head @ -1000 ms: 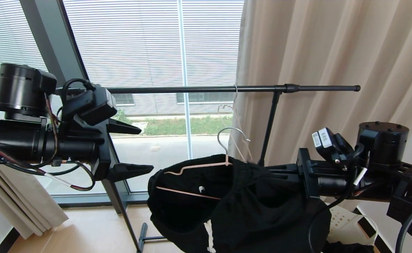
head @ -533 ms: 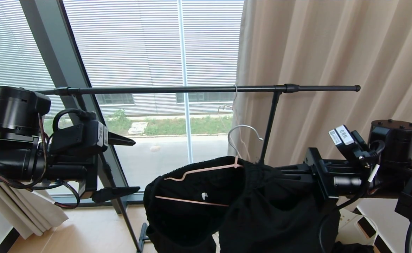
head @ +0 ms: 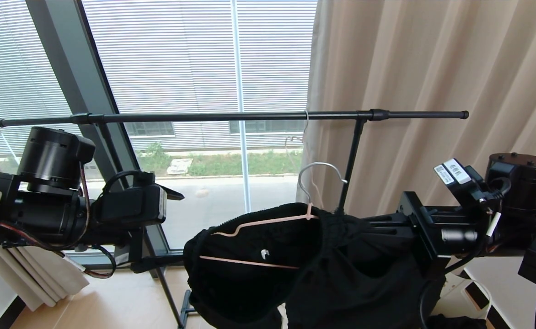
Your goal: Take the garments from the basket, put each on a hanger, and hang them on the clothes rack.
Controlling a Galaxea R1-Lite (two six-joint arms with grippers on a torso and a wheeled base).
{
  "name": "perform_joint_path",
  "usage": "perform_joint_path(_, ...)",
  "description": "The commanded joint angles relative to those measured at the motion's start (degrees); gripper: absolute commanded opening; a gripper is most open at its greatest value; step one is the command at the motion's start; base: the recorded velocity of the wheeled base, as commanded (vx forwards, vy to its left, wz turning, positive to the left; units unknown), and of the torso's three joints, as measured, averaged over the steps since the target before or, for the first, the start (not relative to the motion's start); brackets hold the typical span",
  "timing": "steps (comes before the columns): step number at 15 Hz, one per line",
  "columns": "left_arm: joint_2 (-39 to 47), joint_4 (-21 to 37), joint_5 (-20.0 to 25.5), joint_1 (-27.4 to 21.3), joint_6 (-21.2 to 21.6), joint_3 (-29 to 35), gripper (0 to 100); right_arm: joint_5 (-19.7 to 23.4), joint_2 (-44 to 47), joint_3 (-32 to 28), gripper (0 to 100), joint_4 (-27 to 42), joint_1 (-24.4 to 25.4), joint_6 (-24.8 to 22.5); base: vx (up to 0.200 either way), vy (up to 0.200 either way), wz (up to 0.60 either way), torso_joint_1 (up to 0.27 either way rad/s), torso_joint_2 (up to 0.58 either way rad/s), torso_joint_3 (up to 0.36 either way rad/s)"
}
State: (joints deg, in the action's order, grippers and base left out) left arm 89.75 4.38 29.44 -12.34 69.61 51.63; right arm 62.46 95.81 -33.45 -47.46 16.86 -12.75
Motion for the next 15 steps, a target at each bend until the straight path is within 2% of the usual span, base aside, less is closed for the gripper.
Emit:
perform_joint_path(1, 2.98, -2.27, -0.26, -2.34, -0.35, 0.05, 100, 0.03, -0.09, -0.30, 0, -0.09, 0.10, 0.53, 0.000, 0.000, 0.00, 0.000, 0.00, 0.000)
perform_joint_path(4, 4.12, -4.46, -1.67, -4.36, -1.14, 0.05, 100, 0.55, -0.18, -0.39, 0, -0.09, 0.10, 0.89, 0.000, 0.000, 0.00, 0.000, 0.00, 0.000)
perform_joint_path(5, 4.21, -4.46, -2.55, -5.24, -2.55, 0.14, 100, 0.73, -0.18, -0.39, 0, -0.09, 0.10, 0.97, 0.000, 0.000, 0.00, 0.000, 0.00, 0.000)
perform_joint_path(7, 4.12, -4.46, -4.48, -7.17, -7.56, 0.67, 100, 0.82, -0.18, -0.39, 0, -0.09, 0.10, 0.97, 0.000, 0.000, 0.00, 0.000, 0.00, 0.000)
perform_joint_path(9, 4.12, -4.46, -4.57, -8.67, -11.95, 1.28, 100, 0.82, -0.09, -0.30, 0, -0.09, 0.10, 0.97, 0.000, 0.000, 0.00, 0.000, 0.00, 0.000)
perform_joint_path(11, 4.21, -4.38, -4.30, -9.64, -14.15, 2.16, 100, 0.82, -0.01, -0.30, 0, -0.09, 0.10, 0.97, 0.000, 0.000, 0.00, 0.000, 0.00, 0.000)
perform_joint_path(15, 6.41, -4.38, -4.57, -14.38, -23.38, 4.27, 100, 0.82, 0.08, -0.30, 0, -0.09, 0.19, 0.97, 0.000, 0.000, 0.00, 0.000, 0.00, 0.000)
